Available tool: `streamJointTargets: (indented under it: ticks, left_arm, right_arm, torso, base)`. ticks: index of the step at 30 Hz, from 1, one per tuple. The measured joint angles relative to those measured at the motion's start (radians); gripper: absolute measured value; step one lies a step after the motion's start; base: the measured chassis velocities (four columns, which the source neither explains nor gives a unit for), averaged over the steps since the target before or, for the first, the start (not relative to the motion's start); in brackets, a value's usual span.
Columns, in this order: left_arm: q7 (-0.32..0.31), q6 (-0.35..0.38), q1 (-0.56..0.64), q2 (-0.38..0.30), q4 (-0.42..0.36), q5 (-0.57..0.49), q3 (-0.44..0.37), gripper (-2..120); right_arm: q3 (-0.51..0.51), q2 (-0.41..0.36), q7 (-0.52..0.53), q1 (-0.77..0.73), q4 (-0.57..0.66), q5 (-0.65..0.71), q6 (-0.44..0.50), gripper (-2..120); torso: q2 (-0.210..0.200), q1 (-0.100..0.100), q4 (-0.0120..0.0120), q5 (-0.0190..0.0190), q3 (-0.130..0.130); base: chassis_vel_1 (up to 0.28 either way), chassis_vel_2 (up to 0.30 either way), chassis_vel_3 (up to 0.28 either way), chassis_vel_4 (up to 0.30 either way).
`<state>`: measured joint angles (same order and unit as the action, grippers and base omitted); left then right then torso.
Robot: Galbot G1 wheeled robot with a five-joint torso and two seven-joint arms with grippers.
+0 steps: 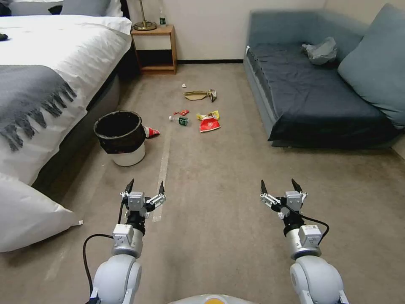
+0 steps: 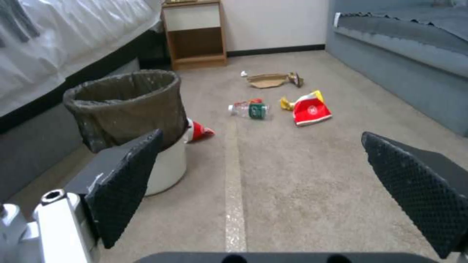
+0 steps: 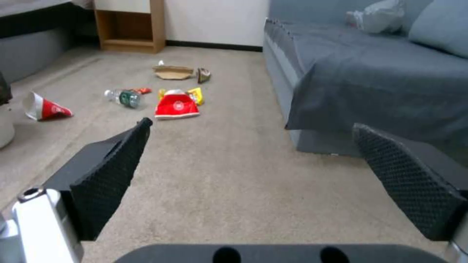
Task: Pick up the trash can from the floor.
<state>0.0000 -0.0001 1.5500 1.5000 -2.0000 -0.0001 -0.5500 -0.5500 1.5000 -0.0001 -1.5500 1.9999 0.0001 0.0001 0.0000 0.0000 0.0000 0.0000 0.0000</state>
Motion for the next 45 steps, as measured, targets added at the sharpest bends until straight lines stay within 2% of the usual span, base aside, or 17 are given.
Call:
streamJointTargets:
  ticks: [37,40,45]
  left_arm:
    - [0.001,-0.001,0.001,-0.002,0.000,-0.005,-0.003,100]
    - [0.011,-0.011,0.011,-0.013,-0.006,-0.038,-0.023,100]
    - [0.056,-0.061,0.054,-0.065,-0.052,-0.192,-0.122,100]
  right_arm:
    - [-0.001,0.000,-0.002,-0.004,0.002,0.001,0.001,100]
    - [-0.014,0.005,-0.030,-0.039,0.035,0.022,0.024,100]
    - [-0.080,0.030,-0.176,-0.216,0.196,0.130,0.148,100]
  torso:
    - [0.000,0.000,0.0000,0.0000,0.000]
    - [0.000,0.000,0.0002,0.0000,0.000]
    - [0.000,0.000,-0.0002,-0.0002,0.000]
  base:
    - [0.000,0.000,0.000,0.000]
    - [0.000,0.000,0.000,0.000]
    - [0.000,0.000,0.000,0.000]
